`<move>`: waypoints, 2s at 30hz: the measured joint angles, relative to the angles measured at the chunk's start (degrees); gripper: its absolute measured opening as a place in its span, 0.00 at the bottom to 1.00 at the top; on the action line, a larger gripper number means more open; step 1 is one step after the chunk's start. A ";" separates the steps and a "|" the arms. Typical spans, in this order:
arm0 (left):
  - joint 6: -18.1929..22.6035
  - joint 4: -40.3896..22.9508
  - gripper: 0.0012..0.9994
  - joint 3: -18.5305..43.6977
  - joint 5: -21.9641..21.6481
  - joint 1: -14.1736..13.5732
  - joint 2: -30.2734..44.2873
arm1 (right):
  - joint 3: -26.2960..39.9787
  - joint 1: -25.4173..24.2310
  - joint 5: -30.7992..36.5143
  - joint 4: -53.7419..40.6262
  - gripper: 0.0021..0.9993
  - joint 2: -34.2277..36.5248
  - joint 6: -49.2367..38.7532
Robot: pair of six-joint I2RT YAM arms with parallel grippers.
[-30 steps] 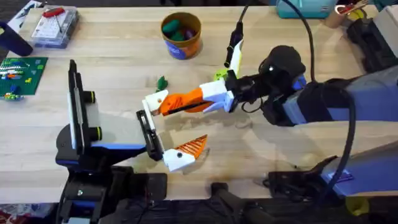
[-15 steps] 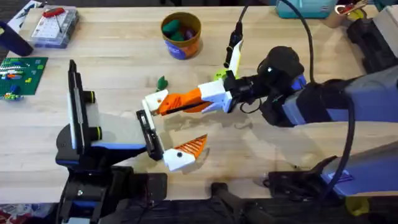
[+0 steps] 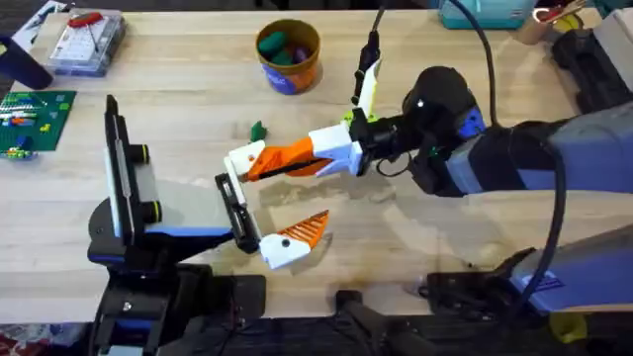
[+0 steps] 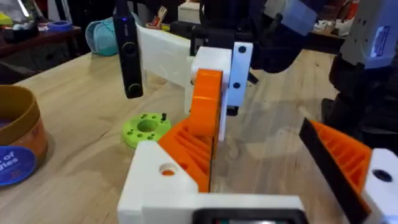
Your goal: Pick up the gripper from the table and insert it into the empty holder that is missing its gripper. Then pick up a screw, insert it into the mounting hole, and use the screwdriver to tighten it. Finally, clean up the table by picking up the vegetable and placing it into the bucket.
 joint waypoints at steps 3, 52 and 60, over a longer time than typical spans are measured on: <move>-0.01 0.08 0.99 0.00 -0.13 0.00 0.00 | 0.70 0.23 0.00 -1.83 0.01 0.00 -0.70; -0.66 -0.92 0.99 0.00 -0.34 0.05 0.00 | 4.17 0.55 0.74 -11.06 0.01 0.59 -9.82; -0.90 -0.87 0.99 0.00 -0.65 0.15 0.00 | 4.17 0.64 1.68 -11.06 0.01 0.59 -10.08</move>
